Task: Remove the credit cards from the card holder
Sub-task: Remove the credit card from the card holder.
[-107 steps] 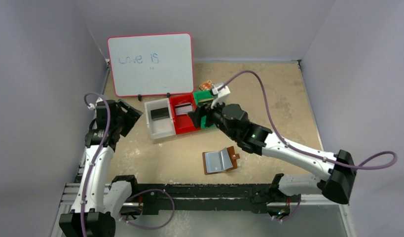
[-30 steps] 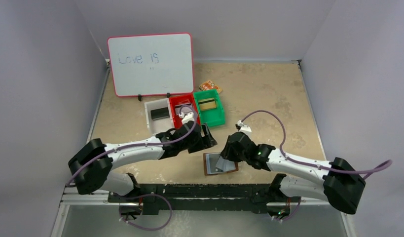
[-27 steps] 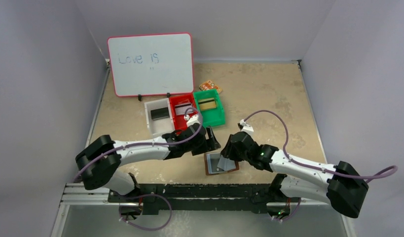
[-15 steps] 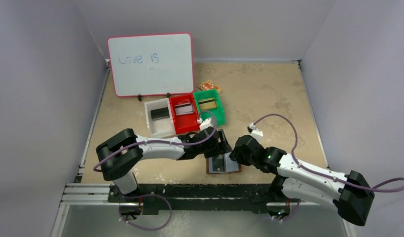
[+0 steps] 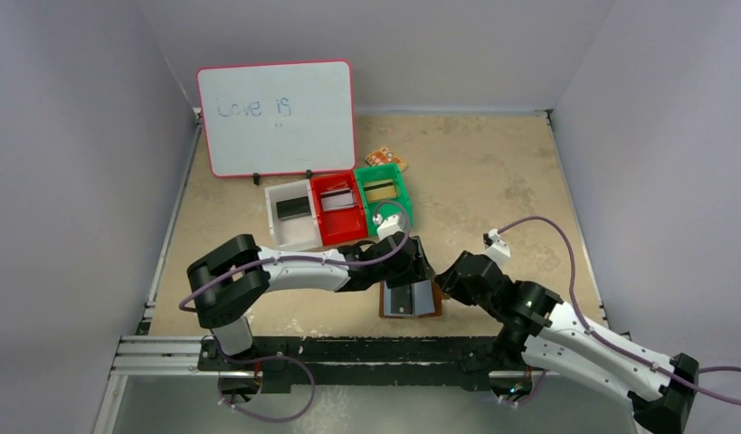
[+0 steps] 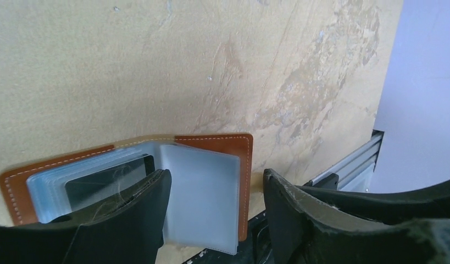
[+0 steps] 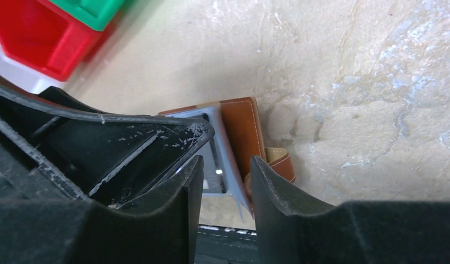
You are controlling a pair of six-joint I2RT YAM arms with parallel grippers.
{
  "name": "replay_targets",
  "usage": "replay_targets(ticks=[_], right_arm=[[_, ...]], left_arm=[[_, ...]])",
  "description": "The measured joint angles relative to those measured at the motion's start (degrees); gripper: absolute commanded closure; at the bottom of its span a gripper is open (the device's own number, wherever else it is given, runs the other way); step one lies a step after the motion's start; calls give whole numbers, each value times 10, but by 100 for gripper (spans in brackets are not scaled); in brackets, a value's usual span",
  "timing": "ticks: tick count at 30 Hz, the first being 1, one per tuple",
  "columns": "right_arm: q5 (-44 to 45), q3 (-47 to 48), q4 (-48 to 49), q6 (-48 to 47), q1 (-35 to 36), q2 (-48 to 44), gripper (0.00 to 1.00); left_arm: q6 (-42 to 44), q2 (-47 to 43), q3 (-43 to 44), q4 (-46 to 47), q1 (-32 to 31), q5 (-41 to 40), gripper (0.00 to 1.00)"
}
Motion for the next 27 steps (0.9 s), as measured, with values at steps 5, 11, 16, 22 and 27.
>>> replay_targets(ticks=[5, 11, 16, 22, 27], right_arm=[[-6, 3, 13, -9, 0, -35, 66], [-60, 3, 84, -51, -1, -34, 70], [-118, -2, 156, -77, -1, 4, 71], [-158, -17, 207, -88, -1, 89, 67], [-179, -24, 240, -96, -2, 173, 67]], left_arm=[[12, -21, 18, -49, -1, -32, 36], [19, -39, 33, -117, -1, -101, 34], [26, -71, 45, -197, -1, -171, 31], [19, -145, 36, -258, 1, -250, 30], [18, -183, -5, -250, 3, -253, 34]])
